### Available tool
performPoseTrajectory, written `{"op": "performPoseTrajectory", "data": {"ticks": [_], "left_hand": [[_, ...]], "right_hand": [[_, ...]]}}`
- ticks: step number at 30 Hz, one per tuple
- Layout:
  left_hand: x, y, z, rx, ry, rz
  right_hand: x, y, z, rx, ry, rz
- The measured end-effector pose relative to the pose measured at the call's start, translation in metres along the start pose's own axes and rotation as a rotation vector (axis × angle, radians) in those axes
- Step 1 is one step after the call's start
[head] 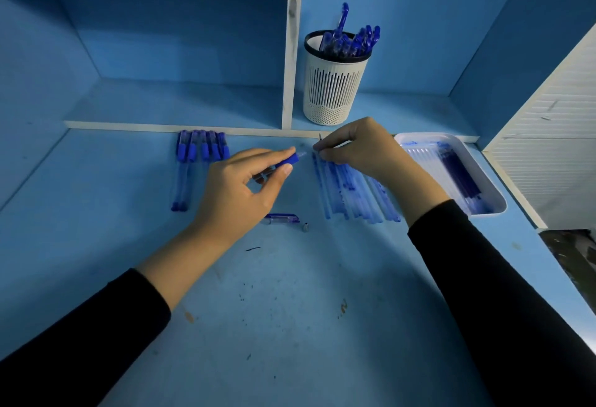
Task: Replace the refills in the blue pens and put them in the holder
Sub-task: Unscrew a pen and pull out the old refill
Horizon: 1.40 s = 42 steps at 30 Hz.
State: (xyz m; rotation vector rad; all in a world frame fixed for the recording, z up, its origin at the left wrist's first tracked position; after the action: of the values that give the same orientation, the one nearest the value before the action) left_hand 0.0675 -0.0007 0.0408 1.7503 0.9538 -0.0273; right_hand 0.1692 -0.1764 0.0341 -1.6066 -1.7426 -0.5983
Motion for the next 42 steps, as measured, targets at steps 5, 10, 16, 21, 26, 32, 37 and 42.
{"op": "performPoseTrajectory", "data": {"ticks": [5, 10, 16, 21, 26, 32, 37, 42], "left_hand": [[0.001, -0.001, 0.001, 0.027, 0.008, 0.013], [0.001, -0.001, 0.002, 0.045, 0.002, -0.011], [-0.002, -0.002, 0.002, 0.066, -0.005, -0.013], [-0.007, -0.001, 0.005, 0.087, -0.005, 0.046], [-0.013, -0.001, 0.008, 0.089, -0.007, 0.096], [-0.027, 0.0, 0.01, 0.032, -0.016, 0.113], [-0.025, 0.0, 0.015, 0.029, -0.022, 0.089], [-0.031, -0.001, 0.019, 0.053, -0.024, 0.12]], "right_hand": [[-0.001, 0.002, 0.007, -0.031, -0.114, -0.012], [0.002, -0.003, 0.007, -0.059, -0.143, -0.035], [-0.002, -0.021, -0.031, -0.118, -0.106, -0.055], [-0.029, -0.048, -0.084, -0.252, -0.188, -0.026], [-0.067, -0.061, -0.107, -0.298, -0.279, 0.072], [-0.087, -0.063, -0.09, -0.2, -0.223, 0.12], [-0.091, -0.062, -0.083, -0.182, -0.146, 0.15], [-0.095, -0.062, -0.087, -0.205, -0.141, 0.181]]}}
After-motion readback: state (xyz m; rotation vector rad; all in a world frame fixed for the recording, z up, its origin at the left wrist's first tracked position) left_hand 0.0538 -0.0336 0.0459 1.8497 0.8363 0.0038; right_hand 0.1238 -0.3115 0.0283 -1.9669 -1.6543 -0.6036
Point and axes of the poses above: each hand's wrist, its own y-axis towards the middle knuckle, its own z-axis out of the palm, x = y × z, the point moved 8 cm from there along y, towards the middle knuckle, and after that the axes turned 8 degrees about z, right-handed, at the moved point
